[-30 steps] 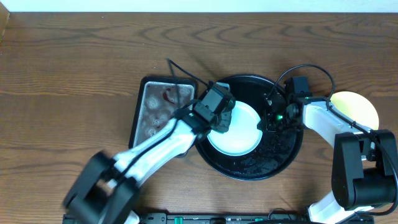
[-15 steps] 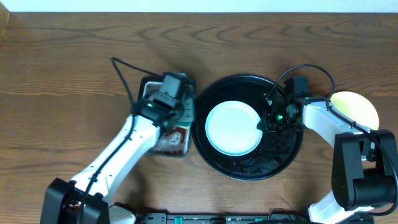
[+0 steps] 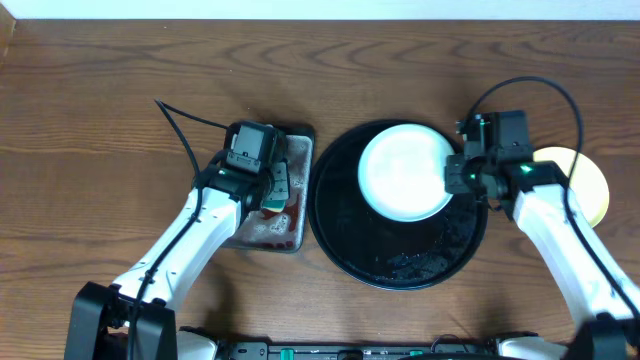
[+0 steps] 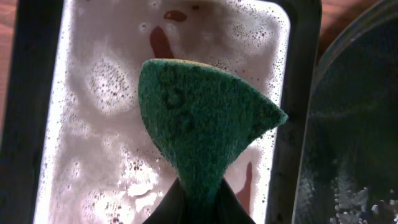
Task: Clean dirty plates on tray and stack at the side
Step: 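Return the sponge to the soapy tray with the left gripper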
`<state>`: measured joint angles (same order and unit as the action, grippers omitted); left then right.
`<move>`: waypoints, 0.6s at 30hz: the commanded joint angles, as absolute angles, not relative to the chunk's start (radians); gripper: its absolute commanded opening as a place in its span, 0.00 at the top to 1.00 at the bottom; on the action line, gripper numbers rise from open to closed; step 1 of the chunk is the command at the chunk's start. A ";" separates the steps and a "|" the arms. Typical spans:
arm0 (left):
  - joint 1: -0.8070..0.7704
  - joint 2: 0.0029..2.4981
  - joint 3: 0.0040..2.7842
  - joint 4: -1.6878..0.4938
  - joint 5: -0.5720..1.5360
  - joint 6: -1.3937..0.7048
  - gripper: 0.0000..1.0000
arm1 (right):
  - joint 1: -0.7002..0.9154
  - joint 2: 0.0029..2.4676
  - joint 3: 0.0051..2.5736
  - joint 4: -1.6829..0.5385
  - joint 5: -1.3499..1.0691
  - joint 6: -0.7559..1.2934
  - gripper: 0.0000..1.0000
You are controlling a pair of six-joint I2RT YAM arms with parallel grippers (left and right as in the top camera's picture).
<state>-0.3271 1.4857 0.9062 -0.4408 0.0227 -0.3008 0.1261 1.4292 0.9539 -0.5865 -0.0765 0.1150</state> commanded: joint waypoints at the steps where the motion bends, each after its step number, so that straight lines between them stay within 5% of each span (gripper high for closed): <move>1: -0.324 1.501 0.867 -0.395 0.010 -0.241 0.92 | 0.148 1.345 0.973 -0.587 0.135 0.068 0.99; 13: -0.324 1.609 0.845 -0.345 0.011 -0.236 0.83 | 0.364 1.287 0.973 -0.548 0.566 -0.111 0.99; 18: -0.324 1.608 0.845 -0.346 0.011 -0.236 0.42 | 0.490 1.287 0.973 -0.496 0.738 -0.181 0.99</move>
